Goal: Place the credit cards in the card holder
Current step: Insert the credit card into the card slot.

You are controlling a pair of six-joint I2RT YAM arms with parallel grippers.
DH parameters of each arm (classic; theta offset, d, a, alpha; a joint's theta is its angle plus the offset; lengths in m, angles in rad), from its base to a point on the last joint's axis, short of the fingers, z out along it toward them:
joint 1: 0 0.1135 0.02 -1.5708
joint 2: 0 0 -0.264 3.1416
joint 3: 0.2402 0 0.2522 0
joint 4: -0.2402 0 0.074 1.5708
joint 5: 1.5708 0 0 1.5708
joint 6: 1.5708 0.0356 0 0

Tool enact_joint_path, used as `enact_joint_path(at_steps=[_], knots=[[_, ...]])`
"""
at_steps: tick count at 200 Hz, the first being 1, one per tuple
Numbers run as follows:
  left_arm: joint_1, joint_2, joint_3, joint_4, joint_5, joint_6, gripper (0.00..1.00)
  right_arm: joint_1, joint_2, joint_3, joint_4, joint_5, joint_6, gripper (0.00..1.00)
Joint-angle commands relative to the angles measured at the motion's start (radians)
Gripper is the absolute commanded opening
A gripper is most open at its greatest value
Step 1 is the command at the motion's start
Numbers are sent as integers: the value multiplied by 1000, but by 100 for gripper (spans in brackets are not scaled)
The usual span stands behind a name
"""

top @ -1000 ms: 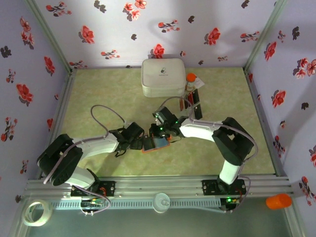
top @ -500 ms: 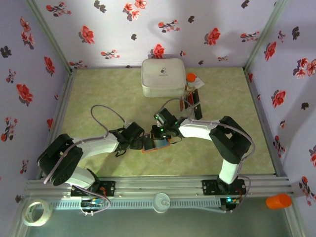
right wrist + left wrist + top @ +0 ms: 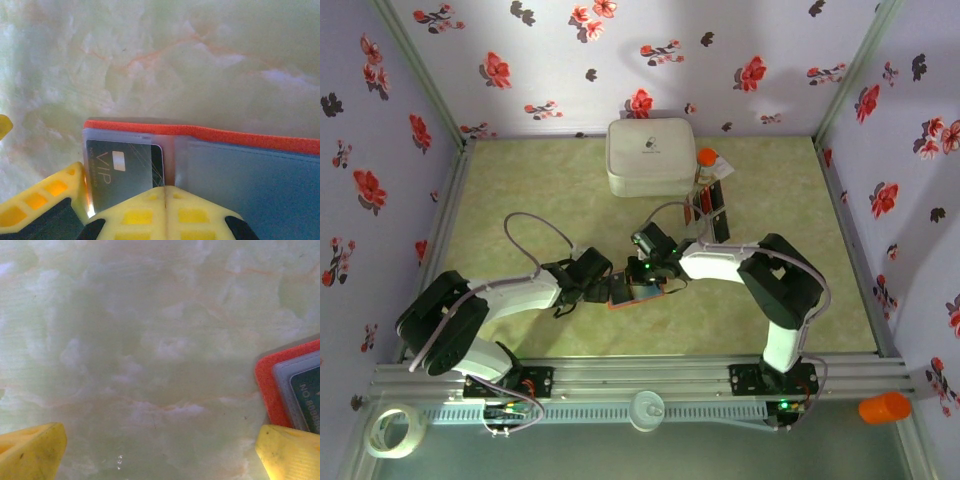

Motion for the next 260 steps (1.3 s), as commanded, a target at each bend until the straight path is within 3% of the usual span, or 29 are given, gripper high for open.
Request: enact_joint_path(at_steps=[1,52,112,180,260], knots=[[7,39,-18,33,4,11,100,23,28,-12,13,1,28,0],[7,41,-21,37,7,8,100,42,41,-4,26,-14,47,0],[6,39,-22,39,9,8,100,36,-49,10,-35,14,25,0],[7,35,-29,44,8,9,100,-1,-119,1,-72,48,7,7],[7,30,-28,43,9,15,100,-4,-62,-36,-3,25,32,6]])
